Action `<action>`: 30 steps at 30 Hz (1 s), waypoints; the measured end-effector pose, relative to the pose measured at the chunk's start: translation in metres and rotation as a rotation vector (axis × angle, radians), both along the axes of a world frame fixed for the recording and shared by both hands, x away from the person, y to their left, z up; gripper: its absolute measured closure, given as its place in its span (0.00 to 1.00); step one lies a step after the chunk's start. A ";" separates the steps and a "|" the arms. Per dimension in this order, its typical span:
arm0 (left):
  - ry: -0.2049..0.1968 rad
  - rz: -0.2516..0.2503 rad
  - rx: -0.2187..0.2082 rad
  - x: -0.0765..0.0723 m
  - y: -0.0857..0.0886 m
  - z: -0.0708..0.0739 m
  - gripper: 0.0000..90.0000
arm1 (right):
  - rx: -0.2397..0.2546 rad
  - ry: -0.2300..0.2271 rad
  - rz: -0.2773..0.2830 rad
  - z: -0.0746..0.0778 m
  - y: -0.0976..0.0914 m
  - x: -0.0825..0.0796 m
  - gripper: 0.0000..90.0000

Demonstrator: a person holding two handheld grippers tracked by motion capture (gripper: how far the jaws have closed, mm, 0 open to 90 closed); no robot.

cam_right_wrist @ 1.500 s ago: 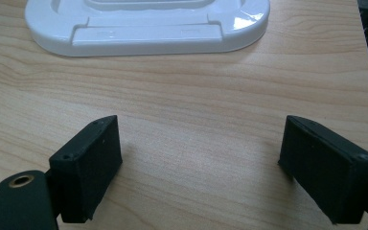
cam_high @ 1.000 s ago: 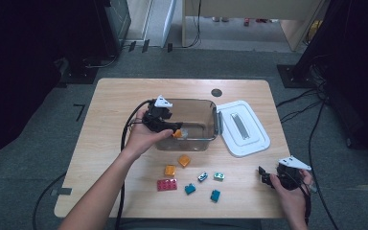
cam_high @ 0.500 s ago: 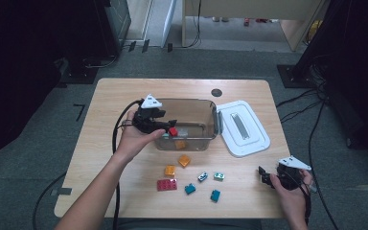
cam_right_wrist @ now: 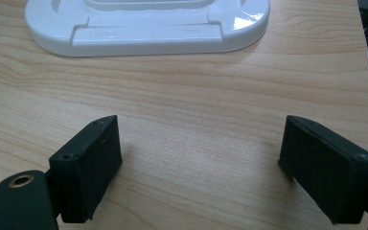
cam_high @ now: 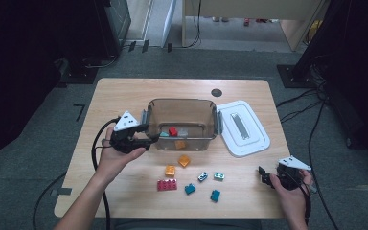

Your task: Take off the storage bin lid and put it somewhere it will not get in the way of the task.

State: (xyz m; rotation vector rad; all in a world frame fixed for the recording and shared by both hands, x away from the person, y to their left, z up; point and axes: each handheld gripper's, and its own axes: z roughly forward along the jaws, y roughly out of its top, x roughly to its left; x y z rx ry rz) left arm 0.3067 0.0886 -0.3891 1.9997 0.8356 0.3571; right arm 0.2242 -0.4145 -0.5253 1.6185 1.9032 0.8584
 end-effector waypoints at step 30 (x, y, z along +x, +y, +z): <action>0.109 0.249 0.012 -0.056 0.111 -0.108 0.41 | 0.152 -0.065 0.258 0.010 0.030 -0.003 0.41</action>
